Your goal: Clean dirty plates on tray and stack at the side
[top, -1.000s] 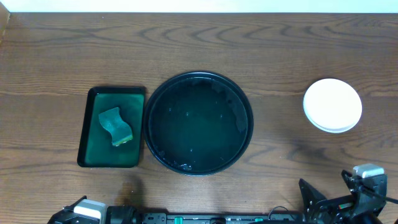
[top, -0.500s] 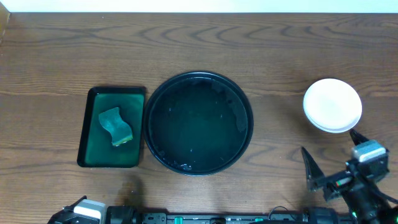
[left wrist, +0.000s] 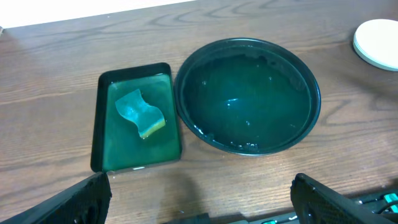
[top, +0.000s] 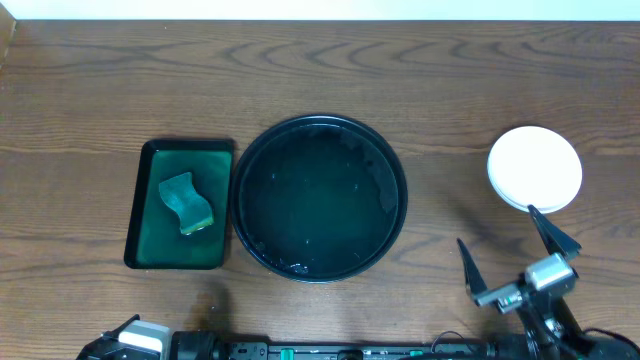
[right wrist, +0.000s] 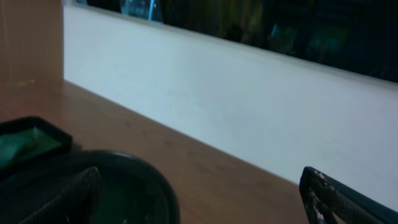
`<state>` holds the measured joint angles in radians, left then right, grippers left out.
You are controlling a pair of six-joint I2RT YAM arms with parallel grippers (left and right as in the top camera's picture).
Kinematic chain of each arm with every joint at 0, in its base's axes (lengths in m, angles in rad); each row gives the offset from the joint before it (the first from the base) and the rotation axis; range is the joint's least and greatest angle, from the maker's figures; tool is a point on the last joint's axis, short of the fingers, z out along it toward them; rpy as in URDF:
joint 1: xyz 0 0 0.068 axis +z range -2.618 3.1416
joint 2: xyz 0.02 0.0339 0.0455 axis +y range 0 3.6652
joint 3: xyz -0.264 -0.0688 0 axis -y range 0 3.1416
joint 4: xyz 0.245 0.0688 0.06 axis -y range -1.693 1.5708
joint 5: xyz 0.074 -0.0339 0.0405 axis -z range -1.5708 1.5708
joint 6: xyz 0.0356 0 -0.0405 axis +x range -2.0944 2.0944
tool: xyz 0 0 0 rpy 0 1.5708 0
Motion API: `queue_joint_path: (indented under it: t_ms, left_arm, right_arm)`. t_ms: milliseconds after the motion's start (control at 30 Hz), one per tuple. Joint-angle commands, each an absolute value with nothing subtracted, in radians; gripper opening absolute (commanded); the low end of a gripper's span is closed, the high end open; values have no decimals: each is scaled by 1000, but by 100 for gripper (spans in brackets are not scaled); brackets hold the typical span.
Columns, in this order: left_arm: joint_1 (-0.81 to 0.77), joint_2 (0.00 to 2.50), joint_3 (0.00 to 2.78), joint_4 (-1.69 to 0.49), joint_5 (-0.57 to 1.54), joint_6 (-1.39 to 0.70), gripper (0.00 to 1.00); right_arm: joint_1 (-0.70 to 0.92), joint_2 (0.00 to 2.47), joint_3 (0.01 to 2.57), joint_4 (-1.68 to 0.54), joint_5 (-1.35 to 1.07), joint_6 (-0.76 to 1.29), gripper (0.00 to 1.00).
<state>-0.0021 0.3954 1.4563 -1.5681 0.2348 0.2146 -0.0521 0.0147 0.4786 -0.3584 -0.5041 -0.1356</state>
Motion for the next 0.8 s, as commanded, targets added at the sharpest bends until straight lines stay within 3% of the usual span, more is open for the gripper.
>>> queue_joint_path:
  t_ms: [0,367,767]
  left_arm:
    - [-6,395,1457,-1571,247,228,93]
    - [-6,395,1457,-1571,247,228,93]
    - [-6,395,1457,-1570,247,228,93]
  right_arm:
    - [-61,6,397,-271,-525,-66,99]
    - [-61,6,120,240,-479,-45,99]
    - [-59,6,12,361,-333,-45,99]
